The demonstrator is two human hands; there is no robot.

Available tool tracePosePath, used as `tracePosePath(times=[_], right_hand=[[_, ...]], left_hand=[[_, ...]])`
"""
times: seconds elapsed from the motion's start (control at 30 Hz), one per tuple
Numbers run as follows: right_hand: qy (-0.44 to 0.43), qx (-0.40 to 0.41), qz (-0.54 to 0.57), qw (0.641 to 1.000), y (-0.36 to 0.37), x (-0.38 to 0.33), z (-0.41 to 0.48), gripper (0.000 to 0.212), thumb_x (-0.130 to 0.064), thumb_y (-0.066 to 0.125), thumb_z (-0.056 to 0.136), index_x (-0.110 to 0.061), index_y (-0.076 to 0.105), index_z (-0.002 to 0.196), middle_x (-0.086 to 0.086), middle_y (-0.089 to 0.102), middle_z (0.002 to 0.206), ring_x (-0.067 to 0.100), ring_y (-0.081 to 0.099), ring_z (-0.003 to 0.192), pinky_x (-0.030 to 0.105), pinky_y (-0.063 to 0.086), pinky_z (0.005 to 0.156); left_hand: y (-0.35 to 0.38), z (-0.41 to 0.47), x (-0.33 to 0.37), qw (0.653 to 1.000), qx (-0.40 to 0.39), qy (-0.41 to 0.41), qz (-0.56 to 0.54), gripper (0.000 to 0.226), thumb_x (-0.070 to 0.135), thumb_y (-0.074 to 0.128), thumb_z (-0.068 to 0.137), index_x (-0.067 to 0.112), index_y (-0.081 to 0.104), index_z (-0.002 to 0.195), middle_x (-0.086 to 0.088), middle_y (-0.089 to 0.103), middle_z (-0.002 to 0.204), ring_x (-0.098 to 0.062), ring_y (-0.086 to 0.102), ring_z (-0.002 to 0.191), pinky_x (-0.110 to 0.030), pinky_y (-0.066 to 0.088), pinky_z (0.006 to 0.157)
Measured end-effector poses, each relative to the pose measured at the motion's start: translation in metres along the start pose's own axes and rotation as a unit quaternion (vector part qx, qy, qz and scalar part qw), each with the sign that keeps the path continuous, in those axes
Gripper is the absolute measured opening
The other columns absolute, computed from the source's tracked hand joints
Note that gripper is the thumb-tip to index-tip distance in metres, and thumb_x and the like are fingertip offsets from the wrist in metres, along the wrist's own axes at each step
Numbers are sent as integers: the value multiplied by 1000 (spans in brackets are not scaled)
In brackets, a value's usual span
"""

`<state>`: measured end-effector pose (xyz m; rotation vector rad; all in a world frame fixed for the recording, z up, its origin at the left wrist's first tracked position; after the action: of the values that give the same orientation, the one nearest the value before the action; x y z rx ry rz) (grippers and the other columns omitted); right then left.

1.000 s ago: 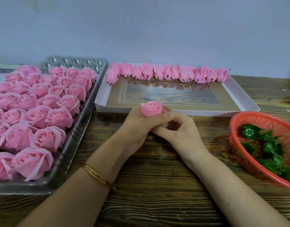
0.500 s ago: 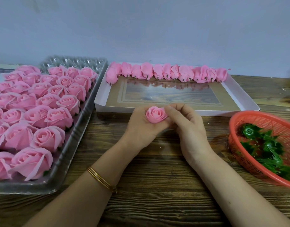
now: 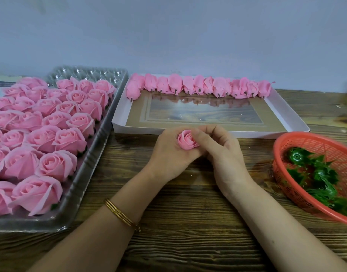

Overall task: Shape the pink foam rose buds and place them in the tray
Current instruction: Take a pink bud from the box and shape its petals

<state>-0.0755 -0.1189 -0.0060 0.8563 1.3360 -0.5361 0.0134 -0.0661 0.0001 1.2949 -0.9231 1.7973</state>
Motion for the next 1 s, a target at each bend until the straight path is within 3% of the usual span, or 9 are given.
tracePosePath(times=[0.2,0.4,0.6,0.7,0.73,0.8,0.87,0.93,1.0], right_hand=[[-3,6,-26,1000,-1,-1,0,51,-29,79,59,2,67,98,16,70,89,22,68,84,34,56,85],[2,11,-41,999,-1,1,0,59,-31,79,55,4,66,101,24,70,94,27,66,86,42,54,89],[-13,2,-63,998,-1,-2,0,37,-15,77,74,5,65,102,26,69,99,27,66,87,33,56,81],[-9,10,-23,1000,-1,0,0,35,-21,63,89,10,62,104,33,65,102,30,62,85,39,53,75],[-4,18,-9,1000,-3,0,1,34,-20,57,93,13,61,104,34,64,101,29,60,84,41,49,75],[-12,30,-12,999,-6,-1,2,23,-9,50,94,11,61,96,27,66,83,22,59,75,35,46,71],[-38,37,-44,998,-8,-5,1,11,6,51,87,2,61,87,7,60,64,11,53,64,24,44,62],[-70,28,-85,993,-5,-9,0,21,15,56,75,-4,60,82,0,56,66,7,50,61,17,43,59],[-82,-3,-118,990,4,-8,-1,24,6,63,62,-11,60,79,-5,56,67,8,50,63,17,44,61]], left_hand=[[0,-2,12,999,-6,37,24,16,34,72,69,47,73,78,7,76,91,-16,72,92,-50,57,86],[3,-2,14,998,-13,61,32,24,25,74,73,48,70,76,5,76,95,-16,72,95,-49,56,87],[1,-1,7,999,-1,36,7,20,15,77,76,34,72,75,1,76,95,-18,72,95,-48,55,89],[-4,-2,8,999,24,24,-11,7,17,79,78,16,73,80,0,73,78,-14,69,75,-35,57,71],[-9,-2,8,998,49,17,-24,13,16,81,77,9,70,76,0,69,68,-11,65,66,-30,54,63],[-16,-3,7,994,89,7,-57,19,10,80,78,1,64,72,-1,62,59,-9,59,57,-23,51,57],[-19,-4,6,989,120,-8,-85,21,5,78,78,1,59,69,-7,57,61,-15,54,59,-26,48,60],[-20,-3,3,983,139,-27,-121,24,2,77,76,9,56,65,-12,57,66,-20,55,64,-32,50,65],[-18,-4,-1,977,144,-44,-154,28,-1,74,77,12,53,64,-6,58,60,-14,57,59,-29,51,59]])
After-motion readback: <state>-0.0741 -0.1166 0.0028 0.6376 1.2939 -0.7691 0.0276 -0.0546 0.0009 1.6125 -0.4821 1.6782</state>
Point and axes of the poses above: each hand's wrist, its own z-axis towards the middle knuckle, its own y-axis out of the palm, x = y × z, the point moved 10 cm from there along z, towards the middle knuckle
